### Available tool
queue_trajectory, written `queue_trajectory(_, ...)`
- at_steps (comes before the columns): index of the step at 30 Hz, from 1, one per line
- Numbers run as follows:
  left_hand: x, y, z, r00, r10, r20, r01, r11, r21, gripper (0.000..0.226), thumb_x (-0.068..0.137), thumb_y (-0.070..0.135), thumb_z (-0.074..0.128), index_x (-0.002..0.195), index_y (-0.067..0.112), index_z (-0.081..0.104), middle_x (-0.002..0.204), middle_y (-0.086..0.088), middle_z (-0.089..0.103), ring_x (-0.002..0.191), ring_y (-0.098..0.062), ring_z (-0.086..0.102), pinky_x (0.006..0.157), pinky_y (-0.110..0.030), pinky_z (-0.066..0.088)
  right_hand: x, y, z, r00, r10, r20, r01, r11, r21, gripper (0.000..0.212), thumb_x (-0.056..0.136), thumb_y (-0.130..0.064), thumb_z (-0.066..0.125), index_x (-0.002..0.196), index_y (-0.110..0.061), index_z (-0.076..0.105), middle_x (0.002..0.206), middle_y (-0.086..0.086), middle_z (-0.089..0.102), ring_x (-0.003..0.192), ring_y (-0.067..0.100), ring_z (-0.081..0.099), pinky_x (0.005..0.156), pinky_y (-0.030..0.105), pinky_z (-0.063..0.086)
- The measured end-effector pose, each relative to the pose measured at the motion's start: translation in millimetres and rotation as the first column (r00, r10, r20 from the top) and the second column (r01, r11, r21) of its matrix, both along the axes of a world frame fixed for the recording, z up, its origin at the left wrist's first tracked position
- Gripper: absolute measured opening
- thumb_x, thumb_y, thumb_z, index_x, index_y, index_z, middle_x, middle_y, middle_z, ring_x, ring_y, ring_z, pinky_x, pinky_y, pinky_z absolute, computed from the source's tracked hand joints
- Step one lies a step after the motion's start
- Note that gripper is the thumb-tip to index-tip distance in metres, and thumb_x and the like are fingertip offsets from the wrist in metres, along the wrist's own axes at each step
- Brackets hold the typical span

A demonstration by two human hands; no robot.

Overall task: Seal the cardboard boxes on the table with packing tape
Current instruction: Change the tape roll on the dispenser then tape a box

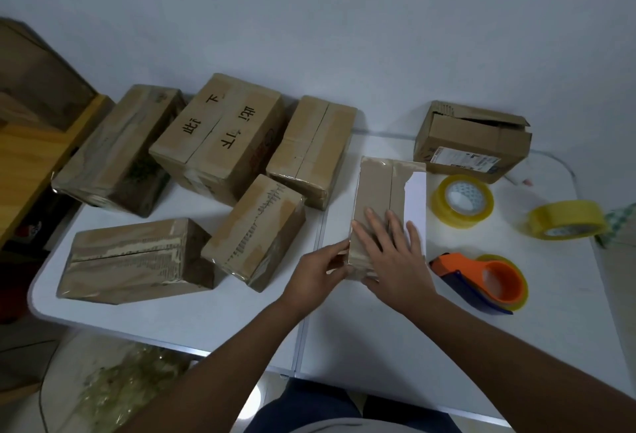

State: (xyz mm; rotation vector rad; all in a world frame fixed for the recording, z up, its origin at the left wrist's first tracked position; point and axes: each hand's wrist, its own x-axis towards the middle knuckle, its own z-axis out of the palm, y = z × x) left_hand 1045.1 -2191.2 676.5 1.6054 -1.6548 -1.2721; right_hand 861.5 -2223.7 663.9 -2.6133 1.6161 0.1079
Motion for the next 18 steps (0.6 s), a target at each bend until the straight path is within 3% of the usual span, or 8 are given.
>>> queue_trajectory(3, 9.7, -10.6, -10.7, 0.997, -0.080, 0.008, 0.080, 0.995, -0.056, 0.053, 0.090, 0.006, 0.070, 0.137, 0.027, 0.058, 0.118, 0.005, 0.071, 0.105, -0.003, 0.066, 0.096, -0.027, 0.054, -1.7, -1.0, -1.7, 1.000, 0.013, -0.005, -0.013, 1.000, 0.009, 0.105, 0.076, -0.057, 0.070, 0.157, -0.025, 0.012, 0.165, 0.007, 0.005, 0.149, 0.038, 0.009, 0.116, 0.061, 0.016)
queue_trajectory(7, 9.5, -6.0, -12.5, 0.996, -0.087, 0.028, 0.089, 0.993, -0.079, 0.054, 0.094, 0.010, 0.066, 0.141, 0.031, 0.052, 0.119, 0.006, 0.071, 0.105, 0.002, 0.065, 0.093, -0.017, 0.051, -2.3, -0.7, -0.6, 1.000, 0.017, 0.015, -0.018, 0.998, 0.055, 0.107, 0.075, -0.057, 0.069, 0.157, -0.027, 0.008, 0.165, 0.006, -0.001, 0.150, 0.037, 0.004, 0.117, 0.061, 0.012)
queue_trajectory(10, 8.2, -1.3, -13.0, 0.994, -0.090, 0.061, 0.094, 0.994, -0.064, 0.055, 0.097, 0.016, 0.063, 0.141, 0.039, 0.040, 0.127, 0.006, 0.066, 0.109, 0.003, 0.062, 0.094, -0.012, 0.049, -7.1, -7.5, 7.9, 0.990, 0.040, 0.132, -0.063, 0.982, 0.178, 0.088, 0.085, -0.074, 0.043, 0.155, -0.037, 0.005, 0.163, -0.008, -0.016, 0.149, 0.025, -0.017, 0.119, 0.054, -0.007)
queue_trajectory(12, 10.8, -2.2, -8.6, 0.995, -0.090, 0.046, 0.092, 0.995, -0.025, 0.050, 0.099, 0.028, 0.061, 0.141, 0.041, 0.038, 0.142, 0.005, 0.056, 0.117, -0.004, 0.060, 0.099, -0.021, 0.049, -13.0, -15.1, 18.1, 0.939, -0.122, 0.320, 0.016, 0.949, 0.316, 0.074, 0.088, -0.075, 0.026, 0.152, -0.045, 0.010, 0.161, -0.018, -0.013, 0.145, 0.013, -0.024, 0.120, 0.049, -0.009)
queue_trajectory(14, 13.2, -6.6, -1.1, 0.994, -0.052, 0.092, 0.051, 0.999, 0.012, 0.055, 0.098, 0.043, 0.056, 0.149, 0.035, 0.036, 0.155, 0.004, 0.042, 0.126, -0.008, 0.054, 0.104, -0.030, 0.048, -20.8, -19.0, 24.6, 0.798, -0.384, 0.464, 0.227, 0.905, 0.360, 0.063, 0.097, -0.061, 0.031, 0.153, -0.040, 0.013, 0.162, -0.015, -0.004, 0.149, 0.014, -0.014, 0.122, 0.044, -0.001)
queue_trajectory(15, 12.5, -10.1, 3.0, 0.990, -0.022, 0.137, 0.021, 1.000, 0.008, 0.060, 0.098, 0.048, 0.052, 0.153, 0.032, 0.032, 0.158, 0.004, 0.036, 0.132, -0.010, 0.049, 0.109, -0.035, 0.044, -25.0, -20.2, 22.5, 0.678, -0.519, 0.521, 0.322, 0.846, 0.425, 0.061, 0.100, -0.052, 0.035, 0.155, -0.034, 0.013, 0.164, -0.010, 0.000, 0.151, 0.016, -0.005, 0.122, 0.042, 0.004)
queue_trajectory(17, 4.9, -19.3, 12.2, 0.975, -0.004, 0.221, 0.010, 1.000, -0.025, 0.067, 0.098, 0.054, 0.045, 0.156, 0.033, 0.020, 0.165, 0.005, 0.017, 0.146, -0.016, 0.030, 0.118, -0.043, 0.032, -24.3, -12.0, 31.5, 0.427, -0.679, 0.597, 0.319, 0.731, 0.603, 0.062, 0.102, -0.043, 0.039, 0.155, -0.025, 0.012, 0.164, -0.003, 0.011, 0.150, 0.017, 0.013, 0.121, 0.036, 0.016)
queue_trajectory(18, -2.7, -24.0, 17.0, 0.967, -0.016, 0.256, 0.025, 0.999, -0.034, 0.069, 0.099, 0.055, 0.043, 0.157, 0.034, 0.014, 0.167, 0.005, 0.006, 0.150, -0.019, 0.021, 0.119, -0.044, 0.027, -20.8, -4.6, 36.7, 0.352, -0.702, 0.619, 0.276, 0.710, 0.648, 0.060, 0.102, -0.041, 0.041, 0.154, -0.024, 0.015, 0.160, -0.003, 0.021, 0.146, 0.016, 0.025, 0.119, 0.032, 0.024)
